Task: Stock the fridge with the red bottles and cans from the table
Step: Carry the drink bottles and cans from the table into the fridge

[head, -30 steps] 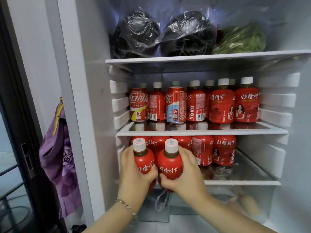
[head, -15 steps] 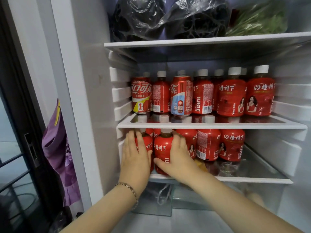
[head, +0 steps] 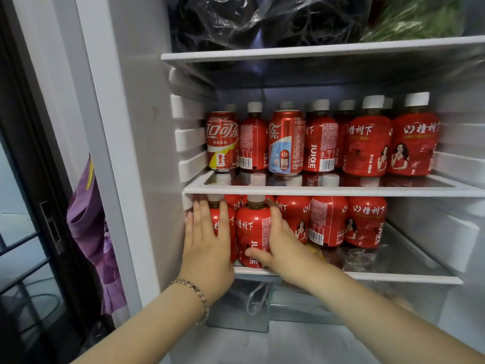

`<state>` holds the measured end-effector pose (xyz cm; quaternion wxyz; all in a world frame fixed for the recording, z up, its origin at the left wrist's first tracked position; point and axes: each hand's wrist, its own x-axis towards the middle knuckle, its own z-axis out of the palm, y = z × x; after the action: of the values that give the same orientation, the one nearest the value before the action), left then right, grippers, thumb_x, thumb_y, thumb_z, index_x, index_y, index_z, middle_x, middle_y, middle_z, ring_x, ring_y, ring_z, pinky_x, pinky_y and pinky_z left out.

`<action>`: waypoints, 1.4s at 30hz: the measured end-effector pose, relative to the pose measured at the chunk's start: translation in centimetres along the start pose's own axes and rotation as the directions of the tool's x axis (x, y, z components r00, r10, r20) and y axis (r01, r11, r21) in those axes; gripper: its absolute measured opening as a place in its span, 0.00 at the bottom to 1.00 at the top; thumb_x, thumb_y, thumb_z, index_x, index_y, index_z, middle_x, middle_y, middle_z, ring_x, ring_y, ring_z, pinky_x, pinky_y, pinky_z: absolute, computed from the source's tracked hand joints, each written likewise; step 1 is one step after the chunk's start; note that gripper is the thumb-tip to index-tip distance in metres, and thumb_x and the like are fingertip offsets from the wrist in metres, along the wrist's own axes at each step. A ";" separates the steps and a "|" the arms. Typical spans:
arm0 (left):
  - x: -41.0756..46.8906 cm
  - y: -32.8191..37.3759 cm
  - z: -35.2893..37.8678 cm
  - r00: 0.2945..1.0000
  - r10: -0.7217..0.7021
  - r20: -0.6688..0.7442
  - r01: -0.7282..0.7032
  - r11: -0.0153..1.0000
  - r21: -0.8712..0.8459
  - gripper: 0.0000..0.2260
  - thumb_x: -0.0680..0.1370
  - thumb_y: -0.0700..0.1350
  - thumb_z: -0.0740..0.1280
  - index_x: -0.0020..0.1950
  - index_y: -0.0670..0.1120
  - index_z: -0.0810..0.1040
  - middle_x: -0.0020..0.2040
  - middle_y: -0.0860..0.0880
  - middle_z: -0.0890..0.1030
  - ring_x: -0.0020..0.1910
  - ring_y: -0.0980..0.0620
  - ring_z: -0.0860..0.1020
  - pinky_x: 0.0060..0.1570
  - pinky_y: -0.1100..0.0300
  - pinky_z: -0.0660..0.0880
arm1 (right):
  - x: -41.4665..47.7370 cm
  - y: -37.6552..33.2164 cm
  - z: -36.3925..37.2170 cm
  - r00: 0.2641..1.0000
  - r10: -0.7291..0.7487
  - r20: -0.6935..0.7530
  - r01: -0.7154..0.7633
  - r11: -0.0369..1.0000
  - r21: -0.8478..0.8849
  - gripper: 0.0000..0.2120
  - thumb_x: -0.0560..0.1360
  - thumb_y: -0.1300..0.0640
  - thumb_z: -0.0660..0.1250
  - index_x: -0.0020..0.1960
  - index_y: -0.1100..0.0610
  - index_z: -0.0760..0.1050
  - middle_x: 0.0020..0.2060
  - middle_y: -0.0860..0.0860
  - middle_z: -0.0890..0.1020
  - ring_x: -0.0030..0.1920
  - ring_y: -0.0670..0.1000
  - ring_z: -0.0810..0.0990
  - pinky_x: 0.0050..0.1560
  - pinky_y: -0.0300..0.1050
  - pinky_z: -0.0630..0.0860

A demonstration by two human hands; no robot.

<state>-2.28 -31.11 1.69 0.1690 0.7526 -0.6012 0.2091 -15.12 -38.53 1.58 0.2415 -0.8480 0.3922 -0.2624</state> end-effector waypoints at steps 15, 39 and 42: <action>-0.4 -0.1 -4.0 0.904 0.229 -0.360 -0.282 0.954 -0.102 0.09 0.64 0.40 0.72 0.42 0.43 0.80 0.41 0.45 0.77 0.38 0.45 0.77 0.36 0.54 0.74 | -4.4 -1.3 -3.6 0.942 -0.260 -0.214 0.136 0.875 -0.464 0.27 0.77 0.55 0.61 0.74 0.53 0.60 0.50 0.49 0.82 0.46 0.51 0.82 0.44 0.48 0.80; 15.7 1.0 -8.5 0.980 -0.133 -0.150 0.113 0.985 -0.133 0.31 0.74 0.49 0.66 0.73 0.45 0.57 0.70 0.42 0.60 0.70 0.42 0.60 0.64 0.51 0.65 | 6.2 -6.2 -11.3 0.786 -0.131 -0.604 0.100 0.991 -0.085 0.30 0.69 0.53 0.74 0.64 0.56 0.62 0.61 0.57 0.70 0.57 0.58 0.76 0.54 0.48 0.73; 15.4 1.0 -8.5 0.971 -0.150 -0.188 0.108 0.970 -0.216 0.30 0.74 0.48 0.68 0.71 0.44 0.58 0.68 0.40 0.62 0.68 0.40 0.64 0.61 0.49 0.68 | 4.9 -5.1 -10.9 0.706 -0.115 -0.699 0.176 0.984 0.016 0.26 0.67 0.55 0.75 0.54 0.55 0.61 0.56 0.52 0.68 0.51 0.49 0.72 0.50 0.40 0.72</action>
<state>-1.31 -39.90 16.95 0.3190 0.7437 -0.5486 0.2102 -16.63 -41.69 14.10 0.0895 -0.7049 0.3749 -0.5954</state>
